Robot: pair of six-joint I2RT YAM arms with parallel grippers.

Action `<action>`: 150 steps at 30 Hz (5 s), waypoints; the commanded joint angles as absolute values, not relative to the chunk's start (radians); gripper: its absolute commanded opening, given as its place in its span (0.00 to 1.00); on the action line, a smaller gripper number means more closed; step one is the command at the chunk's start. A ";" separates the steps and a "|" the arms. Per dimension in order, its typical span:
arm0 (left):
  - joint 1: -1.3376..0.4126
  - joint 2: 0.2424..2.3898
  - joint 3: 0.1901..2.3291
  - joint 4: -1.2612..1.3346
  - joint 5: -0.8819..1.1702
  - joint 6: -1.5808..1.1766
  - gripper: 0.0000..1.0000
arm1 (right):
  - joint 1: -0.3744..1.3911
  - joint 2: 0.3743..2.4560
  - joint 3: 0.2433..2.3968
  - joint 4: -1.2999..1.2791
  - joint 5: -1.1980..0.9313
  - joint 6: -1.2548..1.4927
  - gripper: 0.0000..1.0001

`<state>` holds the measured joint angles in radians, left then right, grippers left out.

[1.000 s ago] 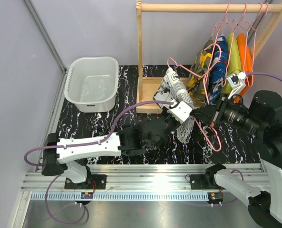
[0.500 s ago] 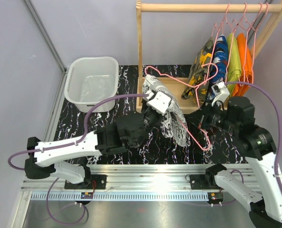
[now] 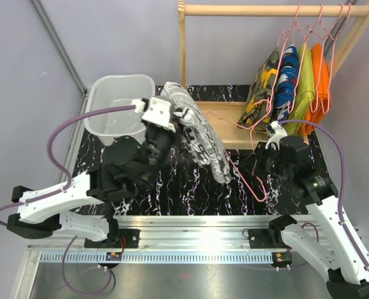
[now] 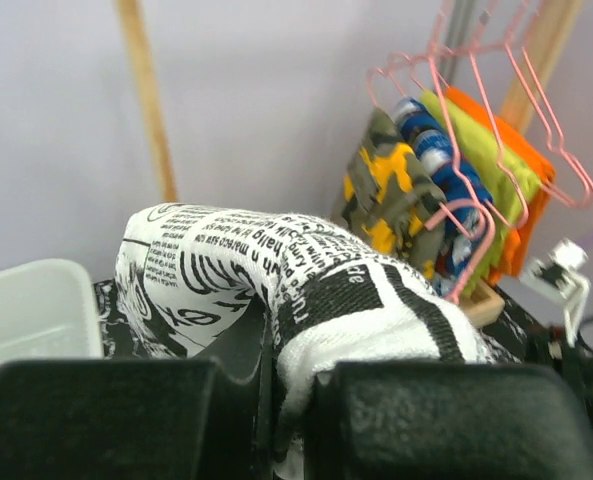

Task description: Remove the trousers from the hanger

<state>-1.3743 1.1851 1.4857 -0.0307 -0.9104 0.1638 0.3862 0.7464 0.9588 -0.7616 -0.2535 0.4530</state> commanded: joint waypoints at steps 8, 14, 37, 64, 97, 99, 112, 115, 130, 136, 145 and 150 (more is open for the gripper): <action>-1.241 1.152 1.588 0.141 -1.152 0.410 0.00 | 0.391 0.700 1.025 -0.730 -0.334 0.396 0.00; -0.916 1.117 1.600 -0.116 -1.077 0.224 0.00 | 0.393 0.647 1.095 -0.762 -0.422 0.313 0.00; -0.325 1.293 1.509 -0.049 -0.807 0.373 0.00 | 0.391 0.503 1.241 -0.839 -0.522 0.178 0.00; -0.285 1.259 1.425 0.156 -0.983 0.598 0.00 | 0.391 0.476 1.252 -0.861 -0.528 0.166 0.00; -0.253 2.114 1.993 -0.261 -0.945 0.456 0.00 | 0.391 0.463 1.226 -0.847 -0.598 0.192 0.00; -0.253 2.094 1.990 -0.299 -0.897 0.428 0.00 | 0.393 0.466 1.226 -0.842 -0.603 0.193 0.00; -0.210 1.705 2.063 -0.439 -0.937 0.235 0.00 | 0.391 0.463 1.235 -0.871 -0.558 0.179 0.00; -0.210 1.626 2.008 -0.341 -0.997 0.317 0.00 | 0.391 0.465 1.256 -0.896 -0.534 0.169 0.00; -0.207 1.736 1.854 -0.130 -1.034 0.562 0.00 | 0.393 0.465 1.321 -0.937 -0.563 0.189 0.00; -0.221 2.046 2.044 -0.348 -0.988 0.403 0.00 | 0.391 0.454 1.353 -0.948 -0.541 0.184 0.00; -0.245 2.393 2.186 -0.423 -0.916 0.338 0.00 | 0.393 0.474 1.385 -0.957 -0.537 0.167 0.00; -0.265 2.486 2.270 -0.481 -0.867 0.292 0.56 | 0.393 0.477 1.370 -0.951 -0.535 0.172 0.00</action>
